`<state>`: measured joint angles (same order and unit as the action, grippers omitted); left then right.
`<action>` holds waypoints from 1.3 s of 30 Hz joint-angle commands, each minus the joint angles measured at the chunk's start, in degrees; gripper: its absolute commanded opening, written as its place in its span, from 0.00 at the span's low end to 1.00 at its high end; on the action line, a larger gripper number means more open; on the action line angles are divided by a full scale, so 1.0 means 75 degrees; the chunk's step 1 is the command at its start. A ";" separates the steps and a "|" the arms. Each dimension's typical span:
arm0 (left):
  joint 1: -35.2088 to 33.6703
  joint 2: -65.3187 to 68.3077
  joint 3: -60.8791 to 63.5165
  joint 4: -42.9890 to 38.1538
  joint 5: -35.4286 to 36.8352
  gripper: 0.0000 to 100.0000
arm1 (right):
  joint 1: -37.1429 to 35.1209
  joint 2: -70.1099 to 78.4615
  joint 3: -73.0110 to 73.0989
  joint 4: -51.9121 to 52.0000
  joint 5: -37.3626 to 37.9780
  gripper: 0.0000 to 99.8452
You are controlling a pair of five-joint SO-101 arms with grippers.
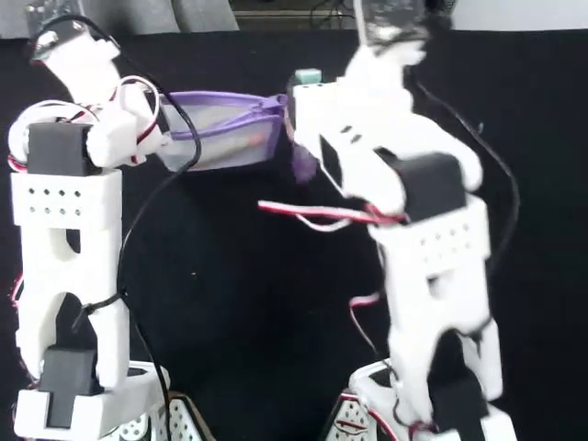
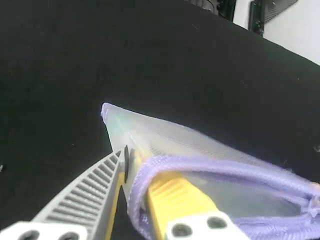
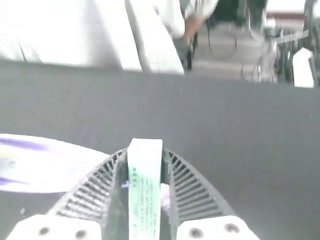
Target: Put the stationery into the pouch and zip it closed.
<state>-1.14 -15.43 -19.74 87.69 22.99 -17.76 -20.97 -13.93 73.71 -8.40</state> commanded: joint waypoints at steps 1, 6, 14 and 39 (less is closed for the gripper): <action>0.0193 -0.0234 -0.0041 -0.0059 0.0082 0.03 | -0.0199 -0.0733 -0.0205 -0.0410 -0.0082 0.01; 0.0147 -0.0234 0.0193 -0.0059 0.0070 0.03 | -0.0762 -0.0932 -0.0205 -0.0774 -0.0082 0.01; 0.0135 -0.0258 0.0510 -0.0059 0.0047 0.03 | -0.1875 -0.1073 0.0908 -0.2028 -0.0082 0.01; 0.0123 -0.0316 0.0815 -0.0047 0.0082 0.03 | -0.2321 -0.4319 0.9231 -1.1206 0.0094 0.01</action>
<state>-0.18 -15.43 -13.76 87.69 23.08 -34.20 -51.38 54.81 -5.23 -8.40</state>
